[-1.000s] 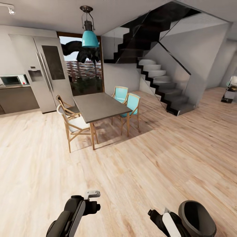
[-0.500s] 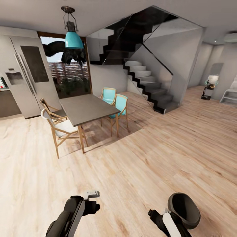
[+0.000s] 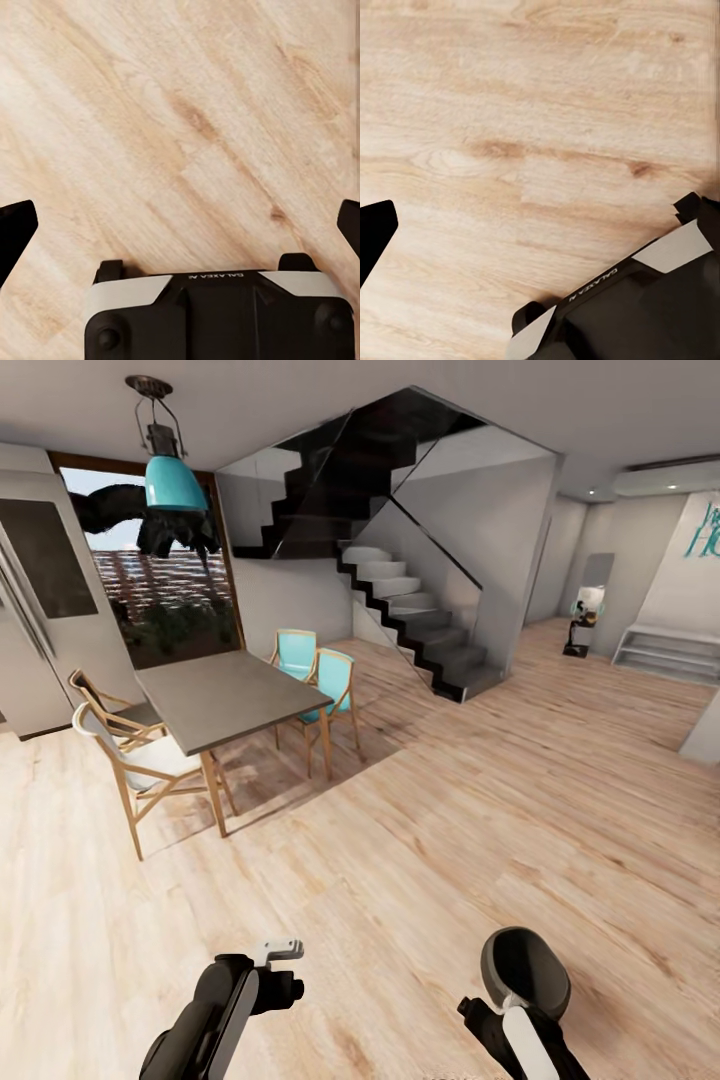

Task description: Place each of the two pumpkins and all three candles from the living room inside a cabinet in the living room (use any cabinet), then make sure every cabinet is closed, and position the cauldron so it is next to a table in the living room.

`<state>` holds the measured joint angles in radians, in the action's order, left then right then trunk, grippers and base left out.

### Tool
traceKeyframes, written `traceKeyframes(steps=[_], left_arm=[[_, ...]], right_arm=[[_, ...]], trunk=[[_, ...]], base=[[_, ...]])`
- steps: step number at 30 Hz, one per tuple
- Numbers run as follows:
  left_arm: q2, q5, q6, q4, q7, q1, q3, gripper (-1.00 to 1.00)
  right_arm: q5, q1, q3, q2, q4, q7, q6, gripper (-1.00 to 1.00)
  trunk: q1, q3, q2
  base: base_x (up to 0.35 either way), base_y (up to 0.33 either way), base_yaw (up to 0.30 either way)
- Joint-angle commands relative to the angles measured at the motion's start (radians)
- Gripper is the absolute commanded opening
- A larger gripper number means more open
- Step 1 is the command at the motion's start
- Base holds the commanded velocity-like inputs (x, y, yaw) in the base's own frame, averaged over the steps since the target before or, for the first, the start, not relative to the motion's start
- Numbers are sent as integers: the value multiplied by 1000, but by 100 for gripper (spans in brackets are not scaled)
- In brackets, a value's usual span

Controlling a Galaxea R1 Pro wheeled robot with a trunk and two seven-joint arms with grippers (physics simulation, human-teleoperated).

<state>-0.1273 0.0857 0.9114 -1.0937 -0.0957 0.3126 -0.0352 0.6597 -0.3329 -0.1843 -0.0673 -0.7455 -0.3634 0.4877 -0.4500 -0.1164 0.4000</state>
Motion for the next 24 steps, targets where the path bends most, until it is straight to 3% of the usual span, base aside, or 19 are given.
traceKeyframes(steps=[1,24], left_arm=[[0,0,0,0,0,0,0,100],[2,-2,-9,0,2,0,-4,100]], right_arm=[[0,0,0,0,0,0,0,100],[0,0,-1,3,0,1,-7,100]], trunk=[[0,0,0],[0,8,0]], base=[[0,0,-191],[2,0,-241]])
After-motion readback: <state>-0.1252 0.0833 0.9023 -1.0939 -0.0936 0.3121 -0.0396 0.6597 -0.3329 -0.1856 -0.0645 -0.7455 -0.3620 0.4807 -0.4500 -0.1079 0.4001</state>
